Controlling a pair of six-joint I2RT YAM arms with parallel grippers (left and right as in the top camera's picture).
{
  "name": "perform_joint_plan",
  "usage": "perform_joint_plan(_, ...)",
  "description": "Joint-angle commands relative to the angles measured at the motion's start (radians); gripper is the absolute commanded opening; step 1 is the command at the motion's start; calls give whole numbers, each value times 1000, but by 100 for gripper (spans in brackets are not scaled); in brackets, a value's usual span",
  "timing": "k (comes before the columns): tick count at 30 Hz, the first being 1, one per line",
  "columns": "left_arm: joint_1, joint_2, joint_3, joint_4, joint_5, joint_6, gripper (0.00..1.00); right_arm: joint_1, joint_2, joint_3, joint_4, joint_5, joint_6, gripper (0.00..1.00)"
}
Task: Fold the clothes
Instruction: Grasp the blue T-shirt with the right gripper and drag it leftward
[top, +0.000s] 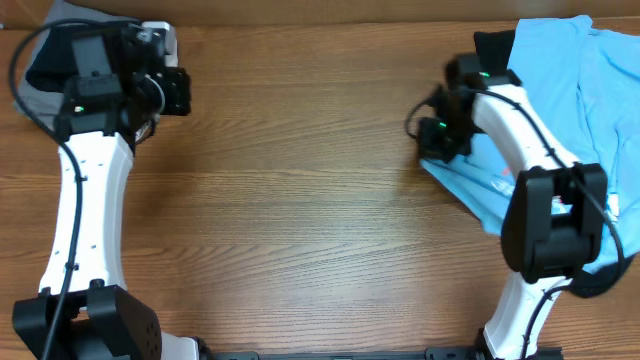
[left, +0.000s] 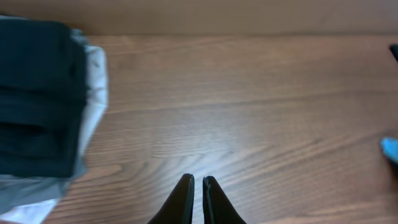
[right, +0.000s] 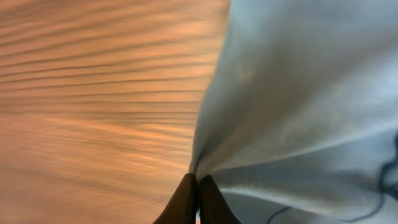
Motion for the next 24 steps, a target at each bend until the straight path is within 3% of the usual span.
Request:
perform_joint_plan(1,16,-1,41,5,-34,-23,9,140,-58,98,-11,-75,27,4)
perform_joint_plan(14,33,-1,41,-19,-140,-19,7,650,-58,112,215,-72,182,4)
perform_joint_plan(19,37,-1,41,-35,-140,-19,7,665,-62,117,209,-75,212,4)
perform_joint_plan(24,28,-1,40,-51,-125,-14,6,569,-106,159,133,-74,215,19)
